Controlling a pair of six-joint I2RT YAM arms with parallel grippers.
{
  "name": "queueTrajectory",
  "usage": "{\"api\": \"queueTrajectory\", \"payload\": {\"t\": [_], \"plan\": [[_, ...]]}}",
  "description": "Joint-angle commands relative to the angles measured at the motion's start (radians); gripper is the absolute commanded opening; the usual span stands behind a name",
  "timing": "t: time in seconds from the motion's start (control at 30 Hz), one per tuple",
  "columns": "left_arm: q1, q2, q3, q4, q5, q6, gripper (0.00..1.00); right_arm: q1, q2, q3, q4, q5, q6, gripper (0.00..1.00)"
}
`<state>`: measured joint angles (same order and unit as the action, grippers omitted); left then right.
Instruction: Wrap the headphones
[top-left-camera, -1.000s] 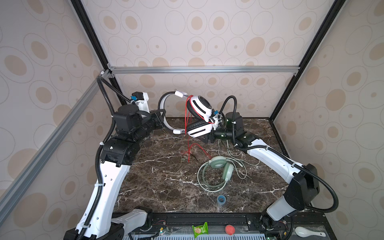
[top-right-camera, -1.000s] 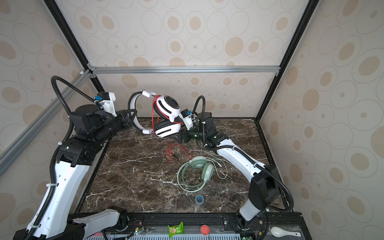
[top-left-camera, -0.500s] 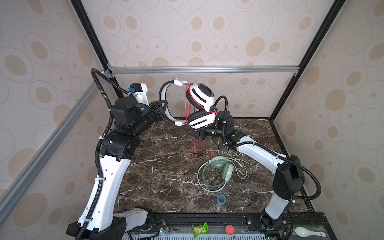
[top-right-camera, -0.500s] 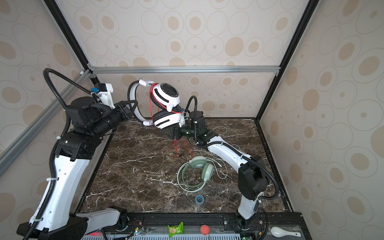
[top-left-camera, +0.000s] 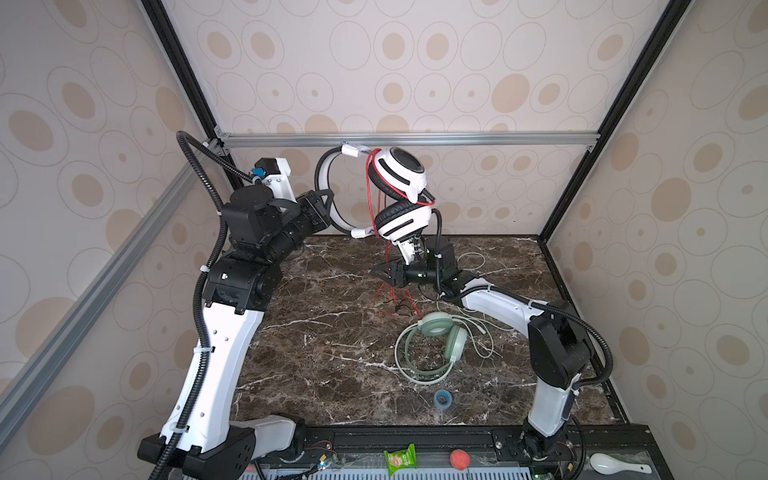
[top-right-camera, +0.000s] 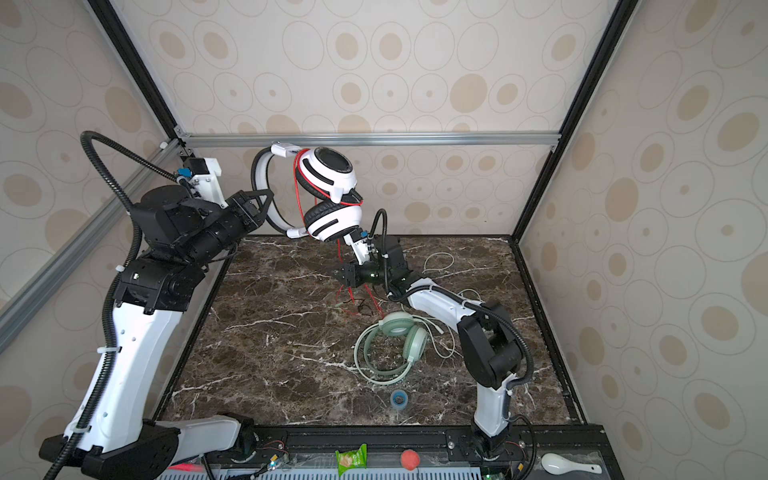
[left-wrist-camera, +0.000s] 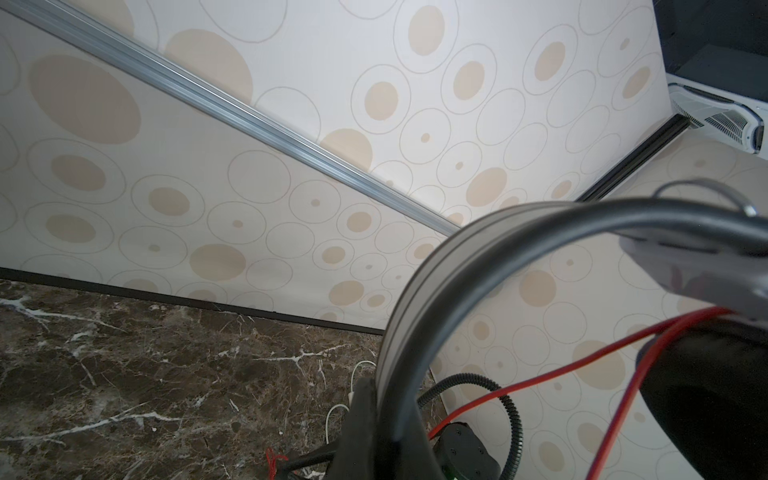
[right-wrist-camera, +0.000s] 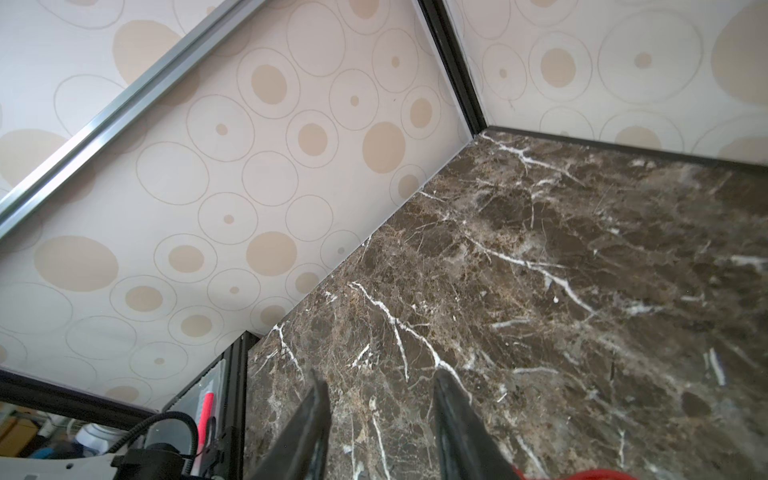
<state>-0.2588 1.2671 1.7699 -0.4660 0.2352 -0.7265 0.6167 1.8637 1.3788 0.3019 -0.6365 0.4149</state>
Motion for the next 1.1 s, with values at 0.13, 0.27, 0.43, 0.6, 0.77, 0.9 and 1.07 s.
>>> {"api": "queueTrajectory", "payload": {"t": [0.13,0.27,0.43,0.6,0.77,0.9,1.07], "plan": [[0.010,-0.060,-0.004,0.139,-0.158,-0.120,0.00,-0.003,0.007,-0.041,0.019,0.004,0.018,0.21],[0.013,-0.092,-0.064,0.171,-0.269,-0.142,0.00,-0.001,-0.019,-0.070,-0.024,0.024,0.000,0.00],[0.016,-0.095,-0.115,0.206,-0.357,-0.139,0.00,0.019,-0.092,-0.130,-0.118,0.079,-0.054,0.00],[0.021,-0.100,-0.193,0.251,-0.448,-0.139,0.00,0.052,-0.183,-0.187,-0.220,0.138,-0.116,0.00],[0.024,-0.090,-0.251,0.292,-0.503,-0.138,0.00,0.107,-0.242,-0.173,-0.366,0.200,-0.208,0.00],[0.024,-0.090,-0.306,0.308,-0.555,-0.140,0.00,0.167,-0.286,-0.122,-0.516,0.270,-0.305,0.00],[0.026,-0.077,-0.329,0.314,-0.594,-0.115,0.00,0.242,-0.334,-0.077,-0.651,0.335,-0.391,0.00]]}}
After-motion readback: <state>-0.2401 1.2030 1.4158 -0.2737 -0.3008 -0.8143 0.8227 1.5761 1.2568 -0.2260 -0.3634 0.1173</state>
